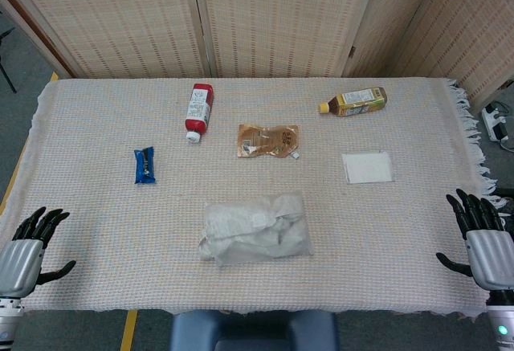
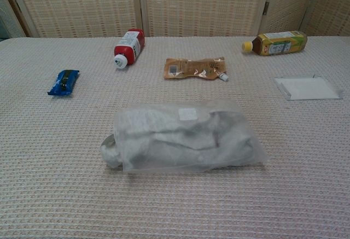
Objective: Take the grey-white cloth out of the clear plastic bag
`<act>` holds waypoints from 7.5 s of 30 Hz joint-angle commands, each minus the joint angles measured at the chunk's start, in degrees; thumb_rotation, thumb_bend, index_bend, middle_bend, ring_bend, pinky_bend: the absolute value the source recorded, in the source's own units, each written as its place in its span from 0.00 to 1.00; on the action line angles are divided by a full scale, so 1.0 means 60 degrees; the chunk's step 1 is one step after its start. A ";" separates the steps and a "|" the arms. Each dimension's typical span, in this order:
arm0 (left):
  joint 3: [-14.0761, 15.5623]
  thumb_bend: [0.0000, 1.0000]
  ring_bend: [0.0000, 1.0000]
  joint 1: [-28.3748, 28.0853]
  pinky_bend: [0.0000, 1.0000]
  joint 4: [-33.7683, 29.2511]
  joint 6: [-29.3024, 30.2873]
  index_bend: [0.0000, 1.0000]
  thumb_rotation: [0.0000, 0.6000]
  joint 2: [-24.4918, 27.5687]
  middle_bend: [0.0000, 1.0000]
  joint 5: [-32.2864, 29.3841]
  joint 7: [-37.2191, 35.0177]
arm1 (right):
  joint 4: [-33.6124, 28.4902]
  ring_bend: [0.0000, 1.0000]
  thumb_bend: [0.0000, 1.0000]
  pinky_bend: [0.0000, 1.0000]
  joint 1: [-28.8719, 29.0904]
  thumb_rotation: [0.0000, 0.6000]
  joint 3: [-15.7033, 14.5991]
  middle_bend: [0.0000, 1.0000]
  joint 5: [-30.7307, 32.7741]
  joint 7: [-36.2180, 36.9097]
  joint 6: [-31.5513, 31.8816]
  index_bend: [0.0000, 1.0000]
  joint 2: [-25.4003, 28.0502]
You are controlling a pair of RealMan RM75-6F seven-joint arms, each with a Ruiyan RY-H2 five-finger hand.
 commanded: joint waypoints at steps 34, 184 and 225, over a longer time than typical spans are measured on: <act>0.0025 0.20 0.05 -0.0255 0.17 0.0269 -0.0420 0.20 1.00 0.0069 0.17 -0.0053 -0.0689 | 0.2910 0.00 0.07 0.00 0.3125 1.00 0.0104 0.00 -0.2316 -0.0708 -0.2822 0.00 -0.6768; 0.0529 0.56 1.00 -0.2369 1.00 0.8154 0.1873 0.72 1.00 -0.8889 1.00 0.1800 -0.2622 | 0.2918 0.00 0.12 0.00 0.3218 1.00 0.1706 0.02 0.1208 -0.0747 -0.2770 0.47 -0.5372; 0.0214 0.57 1.00 -0.2522 1.00 0.7331 0.1847 0.72 1.00 -0.8090 1.00 0.1692 -0.2463 | 0.6949 0.00 0.45 0.00 0.5880 1.00 0.2949 0.05 0.2926 -0.0696 -0.3816 0.62 -0.9216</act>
